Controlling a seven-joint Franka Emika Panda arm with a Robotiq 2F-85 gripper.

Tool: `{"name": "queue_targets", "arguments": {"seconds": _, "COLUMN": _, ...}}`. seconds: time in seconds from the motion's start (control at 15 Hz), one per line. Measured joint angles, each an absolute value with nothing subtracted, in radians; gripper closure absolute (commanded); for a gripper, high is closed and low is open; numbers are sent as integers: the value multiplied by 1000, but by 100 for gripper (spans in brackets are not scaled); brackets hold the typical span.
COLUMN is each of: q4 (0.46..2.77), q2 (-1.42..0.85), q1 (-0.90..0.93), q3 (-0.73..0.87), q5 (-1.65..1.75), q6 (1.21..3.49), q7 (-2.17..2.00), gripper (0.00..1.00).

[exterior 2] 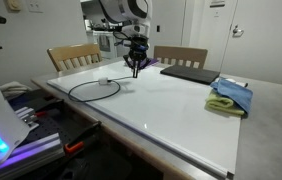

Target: Form a circle with the charger on the table.

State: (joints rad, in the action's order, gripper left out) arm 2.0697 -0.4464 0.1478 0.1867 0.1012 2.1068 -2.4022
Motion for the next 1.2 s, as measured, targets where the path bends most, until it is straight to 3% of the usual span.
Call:
{"name": "queue_targets", "arguments": {"seconds": 0.4, "q4": 2144, "q2": -370, "q1": 64, "q3": 191, "q5": 41, "q6": 2122, "q7": -2461, "gripper": 98}}
{"name": "queue_targets", "arguments": {"seconds": 0.53, "q4": 2159, "q2": -356, "q1": 49, "q3": 191, "q5": 32, "q6": 2124, "q7": -2468, "gripper": 66}}
{"name": "queue_targets", "arguments": {"seconds": 1.13, "q4": 2144, "q2": -308, "q1": 60, "q3": 152, "q5": 146, "q6": 2113, "q7": -2441, "gripper": 4}}
{"name": "queue_targets", "arguments": {"seconds": 1.2, "q4": 2135, "q2": -300, "q1": 64, "q3": 139, "q5": 167, "q6": 2094, "q7": -2412, "gripper": 1}}
